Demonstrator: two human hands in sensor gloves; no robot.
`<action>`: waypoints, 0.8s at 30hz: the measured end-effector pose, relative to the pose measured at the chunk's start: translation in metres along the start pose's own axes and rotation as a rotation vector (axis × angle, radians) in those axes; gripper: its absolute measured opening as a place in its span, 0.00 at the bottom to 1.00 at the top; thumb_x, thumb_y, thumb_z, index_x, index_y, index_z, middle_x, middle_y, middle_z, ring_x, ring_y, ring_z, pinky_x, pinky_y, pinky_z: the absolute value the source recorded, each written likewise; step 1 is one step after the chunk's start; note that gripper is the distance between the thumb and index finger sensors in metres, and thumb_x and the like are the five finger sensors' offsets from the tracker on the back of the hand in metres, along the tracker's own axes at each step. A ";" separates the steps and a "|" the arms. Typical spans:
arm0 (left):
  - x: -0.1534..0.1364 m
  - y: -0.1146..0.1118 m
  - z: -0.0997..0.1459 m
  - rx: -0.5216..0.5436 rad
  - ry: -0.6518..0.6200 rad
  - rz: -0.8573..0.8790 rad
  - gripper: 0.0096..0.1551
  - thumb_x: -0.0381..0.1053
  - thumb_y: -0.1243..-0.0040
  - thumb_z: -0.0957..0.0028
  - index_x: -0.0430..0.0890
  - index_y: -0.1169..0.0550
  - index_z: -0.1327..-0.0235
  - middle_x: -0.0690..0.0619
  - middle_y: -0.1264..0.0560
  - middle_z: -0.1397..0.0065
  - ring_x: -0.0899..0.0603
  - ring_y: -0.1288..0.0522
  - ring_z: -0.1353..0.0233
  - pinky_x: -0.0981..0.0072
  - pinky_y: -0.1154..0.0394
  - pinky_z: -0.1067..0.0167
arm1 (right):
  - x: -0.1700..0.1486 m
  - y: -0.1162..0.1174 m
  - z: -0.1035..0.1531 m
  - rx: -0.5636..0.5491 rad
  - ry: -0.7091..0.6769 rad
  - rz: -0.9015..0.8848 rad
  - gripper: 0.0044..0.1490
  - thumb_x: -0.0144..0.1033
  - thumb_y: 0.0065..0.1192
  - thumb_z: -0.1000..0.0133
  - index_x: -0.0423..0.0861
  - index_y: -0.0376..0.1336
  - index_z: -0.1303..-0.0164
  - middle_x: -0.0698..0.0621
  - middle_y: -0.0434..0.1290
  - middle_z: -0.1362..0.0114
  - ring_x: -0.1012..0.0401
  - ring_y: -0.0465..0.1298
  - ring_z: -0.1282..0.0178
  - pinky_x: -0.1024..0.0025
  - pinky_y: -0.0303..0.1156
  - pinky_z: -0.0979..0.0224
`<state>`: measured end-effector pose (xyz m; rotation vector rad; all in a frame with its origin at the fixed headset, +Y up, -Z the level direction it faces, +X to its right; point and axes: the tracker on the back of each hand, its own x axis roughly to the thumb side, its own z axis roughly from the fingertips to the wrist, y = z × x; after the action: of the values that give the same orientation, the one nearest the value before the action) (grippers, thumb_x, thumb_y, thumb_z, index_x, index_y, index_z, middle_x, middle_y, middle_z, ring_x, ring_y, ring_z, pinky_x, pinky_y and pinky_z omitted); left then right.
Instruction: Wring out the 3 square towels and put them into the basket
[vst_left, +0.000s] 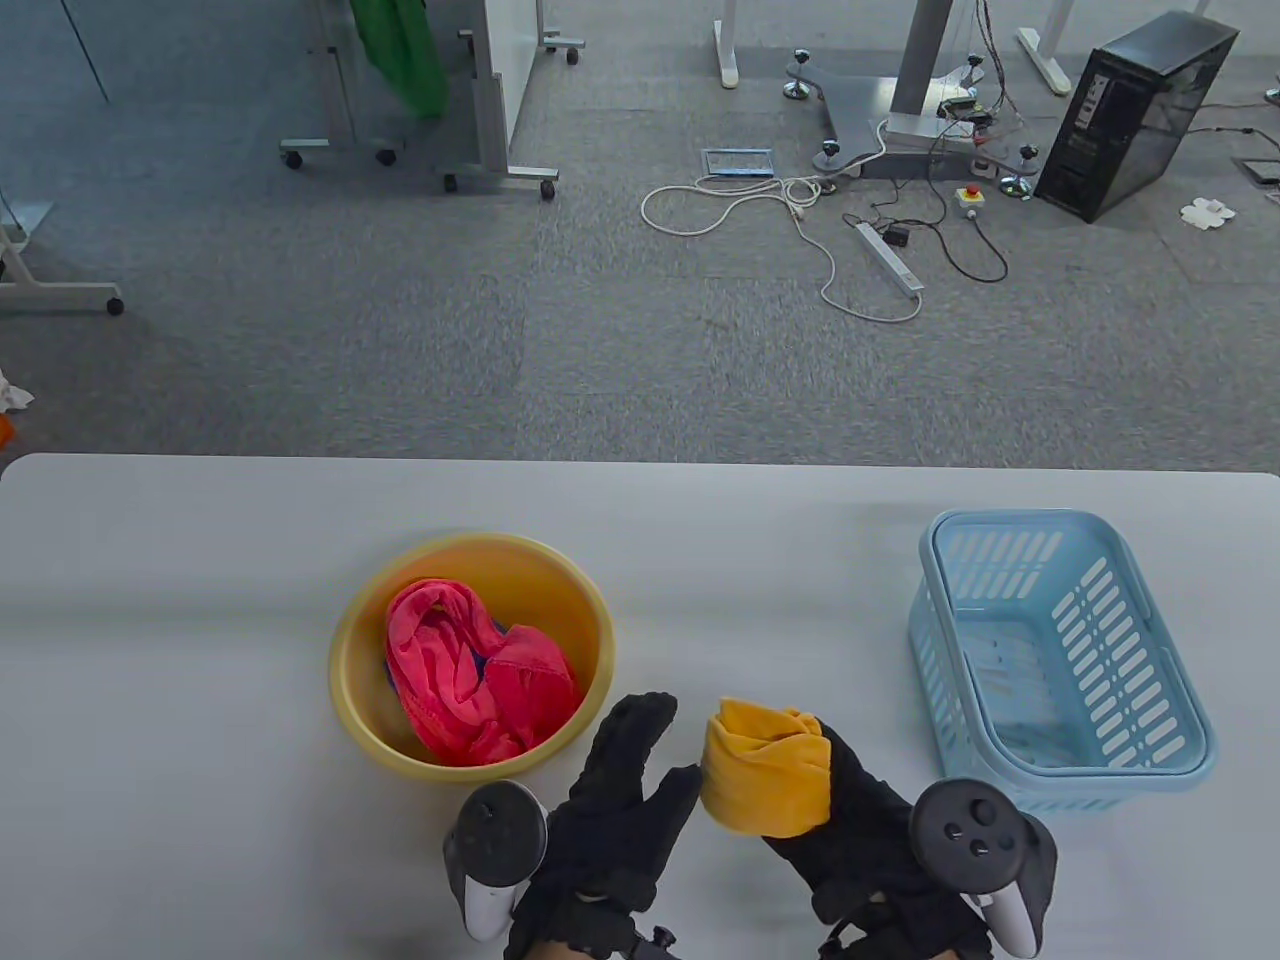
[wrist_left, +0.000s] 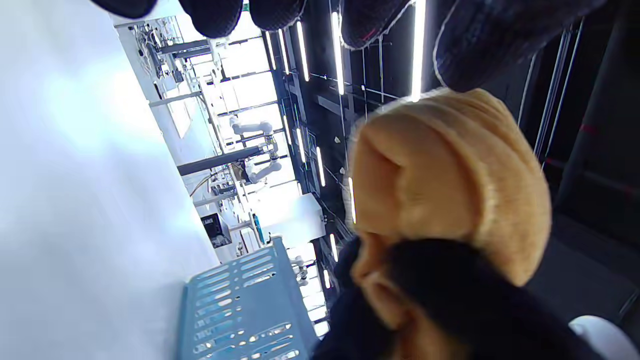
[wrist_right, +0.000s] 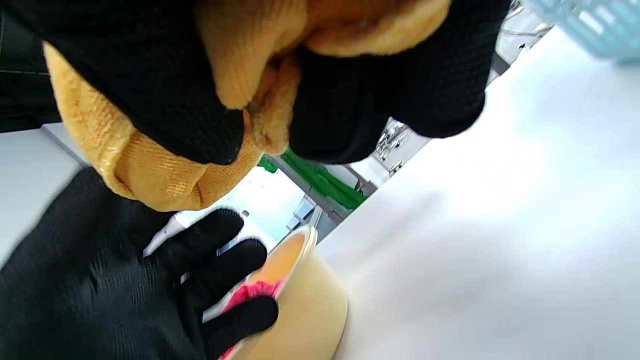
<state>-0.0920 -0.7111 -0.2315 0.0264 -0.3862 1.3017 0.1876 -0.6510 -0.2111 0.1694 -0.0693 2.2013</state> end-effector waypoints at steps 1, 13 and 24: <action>0.000 -0.001 0.000 0.000 -0.001 -0.009 0.44 0.69 0.39 0.39 0.58 0.40 0.13 0.39 0.49 0.13 0.27 0.47 0.17 0.23 0.46 0.31 | 0.001 -0.008 0.000 -0.018 0.003 0.012 0.55 0.41 0.87 0.51 0.43 0.54 0.21 0.39 0.74 0.35 0.52 0.83 0.50 0.51 0.79 0.40; 0.000 -0.006 0.000 -0.008 0.005 -0.066 0.45 0.69 0.38 0.39 0.58 0.41 0.12 0.39 0.53 0.12 0.28 0.54 0.15 0.19 0.54 0.31 | -0.019 -0.083 -0.010 -0.173 0.171 0.014 0.54 0.46 0.87 0.51 0.42 0.56 0.22 0.36 0.62 0.21 0.40 0.71 0.29 0.36 0.64 0.25; -0.002 -0.009 0.000 -0.031 0.018 -0.040 0.45 0.68 0.39 0.39 0.57 0.43 0.12 0.40 0.55 0.12 0.28 0.58 0.15 0.20 0.56 0.31 | -0.059 -0.117 -0.019 -0.350 0.408 0.159 0.54 0.49 0.85 0.49 0.40 0.55 0.22 0.34 0.48 0.15 0.31 0.48 0.18 0.23 0.41 0.23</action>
<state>-0.0838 -0.7150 -0.2307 -0.0034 -0.3887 1.2558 0.3145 -0.6257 -0.2400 -0.4930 -0.2443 2.2974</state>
